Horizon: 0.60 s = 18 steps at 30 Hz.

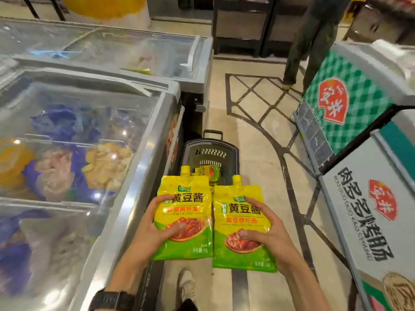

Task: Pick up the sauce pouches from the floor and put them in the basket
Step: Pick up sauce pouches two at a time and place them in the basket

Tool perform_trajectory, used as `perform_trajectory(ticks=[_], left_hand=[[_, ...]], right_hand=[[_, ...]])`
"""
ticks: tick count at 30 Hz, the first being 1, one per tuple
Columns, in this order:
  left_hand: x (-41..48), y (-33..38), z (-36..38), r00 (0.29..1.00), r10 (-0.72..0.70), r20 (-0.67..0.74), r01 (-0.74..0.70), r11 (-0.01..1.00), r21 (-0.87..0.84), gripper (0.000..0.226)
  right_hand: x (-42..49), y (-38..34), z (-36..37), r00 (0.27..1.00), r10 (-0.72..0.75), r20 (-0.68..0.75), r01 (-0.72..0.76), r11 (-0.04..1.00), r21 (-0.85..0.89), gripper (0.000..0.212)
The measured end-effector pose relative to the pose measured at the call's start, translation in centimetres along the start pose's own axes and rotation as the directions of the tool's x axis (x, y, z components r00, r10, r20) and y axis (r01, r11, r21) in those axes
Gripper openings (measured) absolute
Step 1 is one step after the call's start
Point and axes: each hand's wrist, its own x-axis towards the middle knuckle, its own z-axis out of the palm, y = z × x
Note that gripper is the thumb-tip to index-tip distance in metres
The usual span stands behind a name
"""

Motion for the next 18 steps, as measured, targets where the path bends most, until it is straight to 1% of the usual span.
perform_trajectory(ticks=[5,10,14,16,18], left_hand=[[10.3,-0.3,-0.8,0.999,-0.047,0.016,0.046,0.998,0.033,0.067],[19.4,-2.6,0.1,0.992,-0.121,0.022,0.119,0.988,0.097,0.066],[26.7,-6.5,2.0,0.985,-0.172,0.002,0.17,0.974,0.152,0.064],[30.4,-9.5,3.0,0.982,-0.19,-0.022,0.191,0.964,0.183,0.064],[34.5,-13.7,3.3,0.977,-0.208,-0.048,0.214,0.956,0.203,0.068]], right_hand=[[9.3,-1.3,0.3,0.997,0.048,-0.056,-0.049,0.998,-0.025,0.079],[18.5,-0.4,-1.1,0.989,0.097,-0.109,-0.105,0.992,-0.07,0.079],[27.0,2.4,-2.9,0.982,0.151,-0.114,-0.165,0.977,-0.133,0.079],[31.7,4.4,-3.9,0.977,0.191,-0.092,-0.204,0.966,-0.161,0.078],[36.7,7.0,-4.6,0.974,0.217,-0.061,-0.225,0.953,-0.201,0.076]])
